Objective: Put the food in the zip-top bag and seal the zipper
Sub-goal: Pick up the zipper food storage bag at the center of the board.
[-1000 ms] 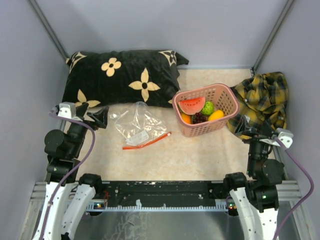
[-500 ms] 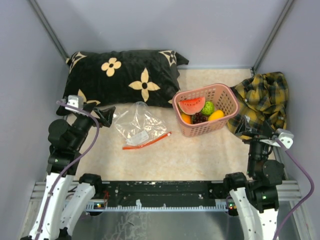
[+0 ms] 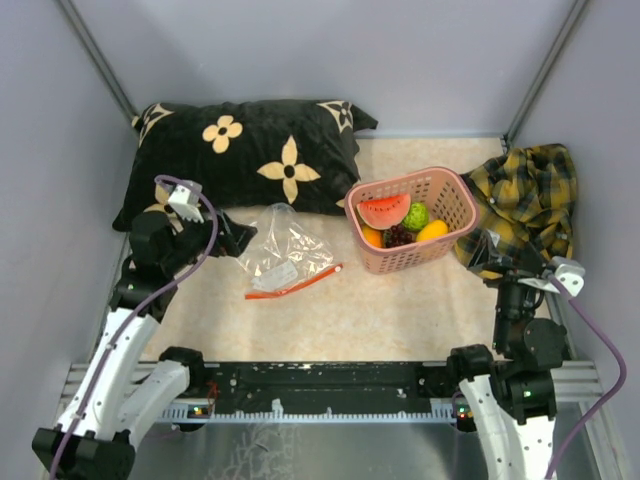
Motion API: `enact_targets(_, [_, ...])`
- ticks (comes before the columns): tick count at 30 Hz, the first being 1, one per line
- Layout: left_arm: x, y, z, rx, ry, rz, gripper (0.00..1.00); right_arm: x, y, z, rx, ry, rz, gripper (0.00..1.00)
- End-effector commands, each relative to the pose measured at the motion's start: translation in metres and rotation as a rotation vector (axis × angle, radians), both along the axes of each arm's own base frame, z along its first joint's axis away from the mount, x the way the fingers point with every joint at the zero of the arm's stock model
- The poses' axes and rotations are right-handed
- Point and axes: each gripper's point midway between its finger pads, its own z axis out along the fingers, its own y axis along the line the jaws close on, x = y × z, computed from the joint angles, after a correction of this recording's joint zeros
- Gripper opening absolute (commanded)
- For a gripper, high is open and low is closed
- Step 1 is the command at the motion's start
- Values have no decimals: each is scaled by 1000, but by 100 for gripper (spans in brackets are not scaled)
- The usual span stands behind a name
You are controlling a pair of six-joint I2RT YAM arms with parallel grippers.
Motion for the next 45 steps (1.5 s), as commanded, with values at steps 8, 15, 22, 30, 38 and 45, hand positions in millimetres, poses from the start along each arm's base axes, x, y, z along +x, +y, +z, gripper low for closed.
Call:
enact_targets(8, [-4, -57, -79, 70, 265, -111, 98, -10, -1, 17, 20, -87, 1, 86])
enact_targets(15, [-9, -73, -121, 325, 391, -135, 95, -10, 2, 18, 19, -93, 20, 86])
enact_targets(22, [-21, -94, -157, 603, 454, -211, 93, -9, 5, 18, 20, -95, 35, 86])
enact_targets(30, [-31, -100, -192, 940, 507, -306, 87, -9, 5, 17, 25, -93, 34, 86])
enact_targets(38, [-36, -107, -219, 986, 574, -382, 83, -9, 3, 16, 26, -92, 27, 86])
enact_targets(45, [-25, -114, -237, 986, 600, -405, 64, -9, 3, 16, 25, -92, 28, 86])
